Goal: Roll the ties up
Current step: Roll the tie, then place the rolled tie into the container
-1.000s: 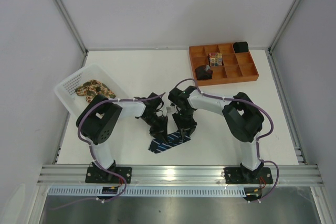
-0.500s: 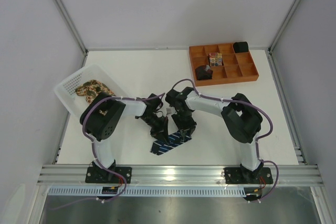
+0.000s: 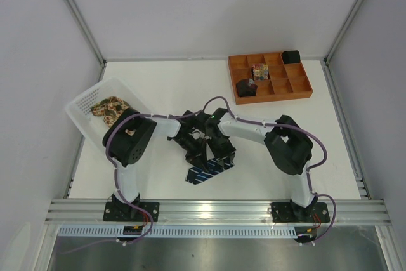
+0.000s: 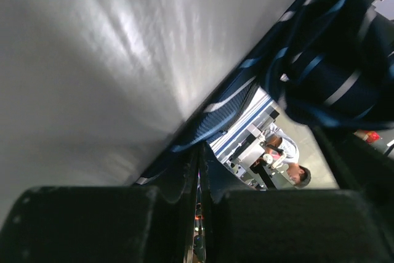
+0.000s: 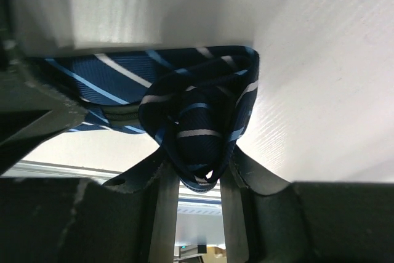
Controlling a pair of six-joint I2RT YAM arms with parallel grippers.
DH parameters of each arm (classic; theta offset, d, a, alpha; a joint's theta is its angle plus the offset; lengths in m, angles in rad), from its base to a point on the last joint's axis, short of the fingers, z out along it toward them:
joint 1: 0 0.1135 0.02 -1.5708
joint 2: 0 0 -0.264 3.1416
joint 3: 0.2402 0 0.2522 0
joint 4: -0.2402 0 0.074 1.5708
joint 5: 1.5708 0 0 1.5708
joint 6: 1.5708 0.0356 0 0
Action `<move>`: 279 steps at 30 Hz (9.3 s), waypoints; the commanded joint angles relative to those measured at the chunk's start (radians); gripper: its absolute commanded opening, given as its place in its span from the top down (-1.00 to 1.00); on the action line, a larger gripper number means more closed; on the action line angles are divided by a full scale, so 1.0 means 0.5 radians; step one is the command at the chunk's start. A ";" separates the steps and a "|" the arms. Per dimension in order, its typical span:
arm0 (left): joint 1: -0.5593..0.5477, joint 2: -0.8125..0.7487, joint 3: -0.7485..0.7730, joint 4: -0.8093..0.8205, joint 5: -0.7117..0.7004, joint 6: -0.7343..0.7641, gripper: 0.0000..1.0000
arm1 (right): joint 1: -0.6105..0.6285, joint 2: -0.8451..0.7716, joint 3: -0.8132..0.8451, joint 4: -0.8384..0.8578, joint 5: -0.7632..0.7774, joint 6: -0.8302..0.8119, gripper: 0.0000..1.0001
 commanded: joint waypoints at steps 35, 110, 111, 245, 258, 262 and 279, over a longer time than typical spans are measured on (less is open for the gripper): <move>0.003 0.110 0.093 -0.029 -0.384 0.211 0.82 | -0.046 -0.400 -0.062 0.194 -0.268 -0.191 -0.36; 0.043 -0.362 -0.239 -0.060 -0.678 0.104 0.70 | -0.442 -0.317 -0.961 1.732 -1.189 0.382 0.72; 0.043 -0.366 -0.239 -0.057 -0.672 0.104 0.70 | -0.452 -0.348 -0.955 1.713 -1.177 0.370 0.71; 0.215 -0.148 -0.404 0.535 -0.153 -0.215 0.35 | -0.501 -0.158 -1.083 2.063 -1.637 0.180 -0.22; 0.224 -0.160 -0.395 0.535 -0.150 -0.215 0.35 | -0.501 -0.167 -1.111 2.072 -1.585 0.257 0.41; 0.224 -0.178 -0.404 0.553 -0.147 -0.221 0.34 | -0.489 -0.210 -1.059 1.916 -1.493 0.229 0.56; 0.319 -0.957 -0.270 0.373 -0.328 -0.129 -0.15 | -0.595 -0.330 -0.354 0.788 -1.088 -0.271 1.00</move>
